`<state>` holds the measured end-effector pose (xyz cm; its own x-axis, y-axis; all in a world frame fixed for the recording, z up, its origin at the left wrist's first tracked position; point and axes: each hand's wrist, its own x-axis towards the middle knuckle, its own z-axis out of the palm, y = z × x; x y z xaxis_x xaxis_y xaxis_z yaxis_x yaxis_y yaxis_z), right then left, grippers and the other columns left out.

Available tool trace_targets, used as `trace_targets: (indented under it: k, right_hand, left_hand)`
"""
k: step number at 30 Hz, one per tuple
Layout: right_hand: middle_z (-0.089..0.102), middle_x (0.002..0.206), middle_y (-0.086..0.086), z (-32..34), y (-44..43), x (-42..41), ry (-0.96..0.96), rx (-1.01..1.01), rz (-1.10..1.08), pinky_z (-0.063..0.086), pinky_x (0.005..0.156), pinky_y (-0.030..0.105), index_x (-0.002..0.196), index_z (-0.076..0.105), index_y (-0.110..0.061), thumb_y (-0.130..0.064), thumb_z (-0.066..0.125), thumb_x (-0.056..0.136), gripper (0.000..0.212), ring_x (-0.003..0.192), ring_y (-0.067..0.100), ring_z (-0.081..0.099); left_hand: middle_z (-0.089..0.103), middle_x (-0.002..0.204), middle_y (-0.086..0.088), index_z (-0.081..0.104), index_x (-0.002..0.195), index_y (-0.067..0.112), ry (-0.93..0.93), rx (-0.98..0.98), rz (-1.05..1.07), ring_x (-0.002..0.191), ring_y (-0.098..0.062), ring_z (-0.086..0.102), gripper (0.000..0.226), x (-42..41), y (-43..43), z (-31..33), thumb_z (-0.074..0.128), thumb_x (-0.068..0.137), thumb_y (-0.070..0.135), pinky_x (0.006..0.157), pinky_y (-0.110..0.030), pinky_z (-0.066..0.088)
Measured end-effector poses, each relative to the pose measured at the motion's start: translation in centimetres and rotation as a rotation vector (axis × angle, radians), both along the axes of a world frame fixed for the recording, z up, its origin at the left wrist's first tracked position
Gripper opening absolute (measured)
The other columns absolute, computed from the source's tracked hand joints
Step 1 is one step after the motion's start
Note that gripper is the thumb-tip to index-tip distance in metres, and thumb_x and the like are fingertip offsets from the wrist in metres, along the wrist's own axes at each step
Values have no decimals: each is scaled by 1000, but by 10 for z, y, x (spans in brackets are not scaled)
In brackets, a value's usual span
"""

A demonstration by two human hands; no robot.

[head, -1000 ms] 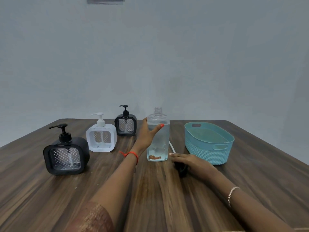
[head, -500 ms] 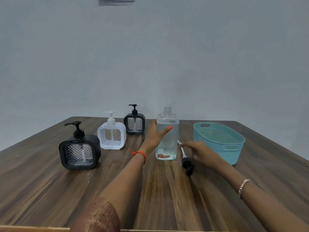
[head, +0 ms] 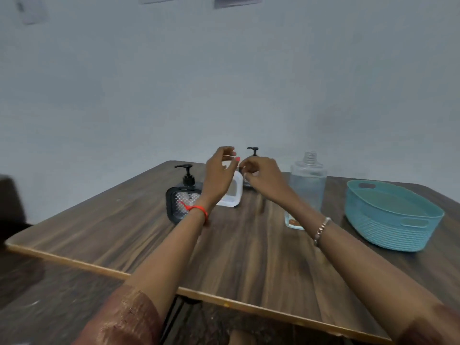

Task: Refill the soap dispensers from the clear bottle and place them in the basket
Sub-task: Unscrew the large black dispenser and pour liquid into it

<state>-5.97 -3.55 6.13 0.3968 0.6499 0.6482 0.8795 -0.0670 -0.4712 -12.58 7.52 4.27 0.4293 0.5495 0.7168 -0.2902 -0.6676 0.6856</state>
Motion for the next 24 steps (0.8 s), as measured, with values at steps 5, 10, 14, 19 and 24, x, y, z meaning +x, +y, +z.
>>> trace_targets:
  k: [5,10,14,19,24]
  right_hand:
    - [59,119,12,-17,60,-20,245,-113,32,45,85,27,119,56,-4,-11,66,80,41,106,22,57]
    - [53,130,9,-34,94,-28,404,-164,65,38,91,25,130,47,-6,-26,72,79,60,119,20,50]
    - [54,132,8,-37,108,-33,429,-136,91,35,89,20,131,48,-6,-31,70,81,61,122,19,50]
    - [65,118,8,-40,125,-34,436,-118,105,45,92,26,117,61,-7,-31,70,81,45,105,18,59]
    - [69,104,10,-39,127,-34,427,-90,100,41,75,22,103,67,-4,-20,70,81,27,92,18,62]
  left_hand:
    - [49,114,4,49,116,10,-146,4,235,100,-9,49,35,-51,36,-22,63,84,12,82,-9,38]
    - [37,135,-4,34,134,6,-50,-196,302,129,-21,35,61,-66,73,-52,67,83,16,108,-31,30]
    - [32,147,-9,21,144,6,147,-489,67,133,-21,35,75,-64,89,-69,66,85,16,102,-26,29]
    - [50,129,-10,31,142,4,190,-546,-2,115,-21,50,76,-60,100,-75,72,79,10,99,-30,40]
    - [59,118,-10,43,133,1,188,-509,-28,100,-18,58,69,-58,104,-76,76,73,7,81,-20,50]
